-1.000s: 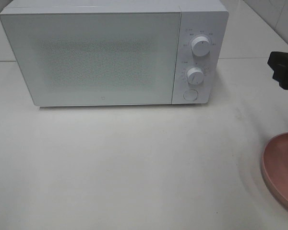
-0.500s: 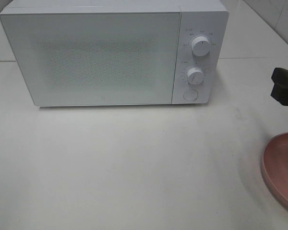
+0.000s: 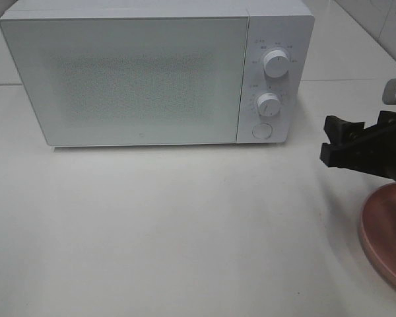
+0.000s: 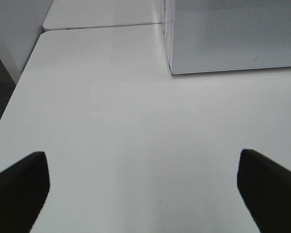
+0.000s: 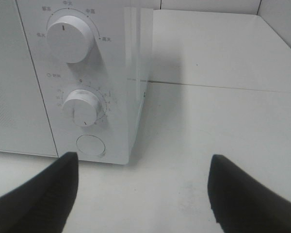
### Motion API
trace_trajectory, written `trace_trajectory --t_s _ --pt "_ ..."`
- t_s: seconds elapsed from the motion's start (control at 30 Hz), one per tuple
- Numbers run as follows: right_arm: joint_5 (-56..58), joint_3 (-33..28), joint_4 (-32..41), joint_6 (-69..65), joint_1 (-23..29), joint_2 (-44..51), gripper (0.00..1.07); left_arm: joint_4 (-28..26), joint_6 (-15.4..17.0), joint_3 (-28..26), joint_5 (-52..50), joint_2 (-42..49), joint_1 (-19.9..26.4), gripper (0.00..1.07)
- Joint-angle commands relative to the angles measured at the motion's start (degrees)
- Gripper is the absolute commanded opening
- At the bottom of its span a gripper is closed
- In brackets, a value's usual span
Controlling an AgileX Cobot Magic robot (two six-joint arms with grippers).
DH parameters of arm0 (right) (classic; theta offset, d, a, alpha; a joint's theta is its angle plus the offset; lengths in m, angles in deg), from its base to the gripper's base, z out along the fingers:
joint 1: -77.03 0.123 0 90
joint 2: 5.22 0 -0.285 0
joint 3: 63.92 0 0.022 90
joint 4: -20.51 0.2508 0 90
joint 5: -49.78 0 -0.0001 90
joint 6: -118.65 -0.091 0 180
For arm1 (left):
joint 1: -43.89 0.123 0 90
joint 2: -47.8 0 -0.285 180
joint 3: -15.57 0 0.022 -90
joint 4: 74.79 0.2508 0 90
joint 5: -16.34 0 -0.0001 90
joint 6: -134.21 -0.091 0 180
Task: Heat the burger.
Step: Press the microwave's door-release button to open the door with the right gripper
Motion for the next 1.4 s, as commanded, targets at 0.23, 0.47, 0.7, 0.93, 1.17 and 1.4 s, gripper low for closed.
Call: trace_trajectory --t_s 0.23,0.47,0.7,0.93,1.17,1.4 --pt "-12.61 0.06 11.69 1.72 13.01 -8.82 0.72 -0.17 0.34 0.17 -0.52 1.49 -0.29 0.98" --pt "-12.89 0.97 16.62 1.66 17.93 -11.46 0.72 -0.17 0.34 0.17 -0.52 1.49 -0.29 0.98" --pt "-12.95 1.43 16.33 -4.07 18.51 -11.75 0.71 -0.11 0.34 0.17 -0.52 1.49 -0.29 0.98" --pt "-12.95 1.43 16.33 -13.81 18.51 -11.75 0.64 -0.11 0.34 0.17 -0.52 1.49 -0.29 0.98" --pt "-12.32 1.43 16.33 -32.26 18.51 -11.75 0.45 -0.11 0.34 0.17 -0.52 1.49 -0.29 0.98" --pt "-12.26 1.43 16.27 -51.39 18.51 -11.75 0.26 -0.11 0.34 0.17 -0.52 1.49 -0.29 0.98"
